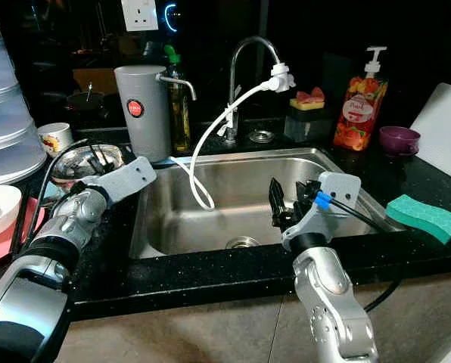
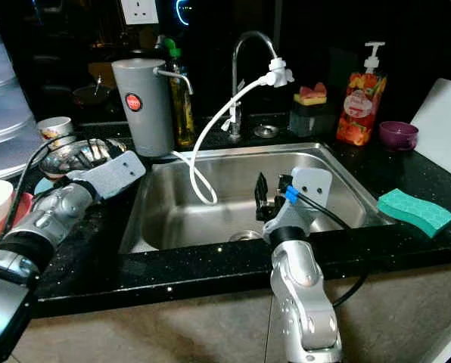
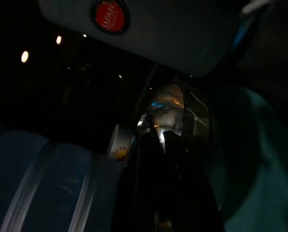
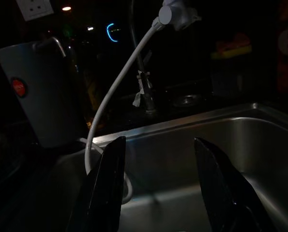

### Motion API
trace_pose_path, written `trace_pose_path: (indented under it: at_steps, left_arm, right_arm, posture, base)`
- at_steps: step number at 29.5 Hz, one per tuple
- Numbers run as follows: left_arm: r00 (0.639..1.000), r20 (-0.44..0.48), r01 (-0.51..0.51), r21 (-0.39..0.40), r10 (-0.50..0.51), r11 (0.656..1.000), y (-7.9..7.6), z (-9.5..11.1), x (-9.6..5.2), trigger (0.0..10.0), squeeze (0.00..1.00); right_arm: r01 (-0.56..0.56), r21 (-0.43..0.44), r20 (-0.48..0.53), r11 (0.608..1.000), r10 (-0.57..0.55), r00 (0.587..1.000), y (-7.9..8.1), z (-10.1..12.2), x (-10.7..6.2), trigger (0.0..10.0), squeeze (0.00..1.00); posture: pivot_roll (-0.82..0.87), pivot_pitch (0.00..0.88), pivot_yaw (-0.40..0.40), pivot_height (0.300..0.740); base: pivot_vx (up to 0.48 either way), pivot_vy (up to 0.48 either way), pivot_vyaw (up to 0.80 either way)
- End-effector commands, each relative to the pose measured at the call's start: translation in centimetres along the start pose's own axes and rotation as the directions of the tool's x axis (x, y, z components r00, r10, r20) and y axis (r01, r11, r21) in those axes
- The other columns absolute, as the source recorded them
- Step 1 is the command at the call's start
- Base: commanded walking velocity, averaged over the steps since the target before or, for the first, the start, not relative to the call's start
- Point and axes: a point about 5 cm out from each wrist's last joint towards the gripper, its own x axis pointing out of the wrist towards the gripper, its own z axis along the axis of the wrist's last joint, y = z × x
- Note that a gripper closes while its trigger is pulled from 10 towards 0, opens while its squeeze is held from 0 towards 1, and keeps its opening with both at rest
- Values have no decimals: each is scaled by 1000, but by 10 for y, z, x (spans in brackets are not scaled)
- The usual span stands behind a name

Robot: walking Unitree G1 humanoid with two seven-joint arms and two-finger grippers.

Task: Kitchen organization

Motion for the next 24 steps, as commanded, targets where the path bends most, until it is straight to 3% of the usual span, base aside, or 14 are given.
trace_pose_path:
  at_steps: [1, 13, 14, 15, 16, 19, 21, 24]
  left_arm:
    - [998, -36, 58, 12, -57, 998, -10, -9, -3, 0, 0]
    - [1000, -9, 21, 19, -21, 1000, -8, -7, -3, 0, 0]
    - [1000, 3, -3, 28, 3, 1000, -5, -5, -2, 6588, 0]
    - [1000, 3, -3, 28, 3, 1000, -5, -5, -2, 6588, 0]
    - [996, 44, -74, 45, 73, 996, 3, 2, -1, 10000, 0]
    - [976, 117, -190, 40, 184, 981, 16, 14, -1, 10000, 0]
    - [976, 117, -190, 40, 184, 981, 16, 14, -1, 10000, 0]
    - [937, 203, -290, 5, 284, 957, 25, 29, -3, 10000, 0]
  right_arm:
    - [1, 0, 13, 1000, -1, 1000, 0, 2, 1, 10000, 0]
    - [-3, -3, 12, 1000, 3, 1000, 1, 1, 2, 10000, 0]
    - [-4, -3, 12, 1000, 4, 1000, 1, 1, 2, 10000, 0]
    - [-4, -3, 12, 1000, 4, 1000, 1, 1, 2, 10000, 0]
    - [-5, -3, 11, 1000, 5, 1000, 0, 1, 2, 10000, 0]
    - [-7, -3, 11, 1000, 7, 1000, 1, 1, 1, 10000, 0]
    - [-7, -3, 11, 1000, 7, 1000, 1, 1, 1, 10000, 0]
    - [-7, -2, 11, 1000, 8, 1000, 1, 1, 1, 10000, 0]
  posture:
    - [11, 58, 38, 740]
    - [11, 53, 36, 740]
    - [11, 53, 36, 740]
    - [11, 53, 36, 740]
    - [12, 52, 35, 740]
    - [13, 52, 34, 740]
    - [13, 52, 34, 740]
    - [14, 54, 34, 740]
  base:
    - [0, 0, 0]
    - [0, 0, 0]
    - [0, 0, 0]
    - [0, 0, 0]
    - [0, 0, 0]
    - [0, 0, 0]
    - [0, 0, 0]
    - [0, 0, 0]
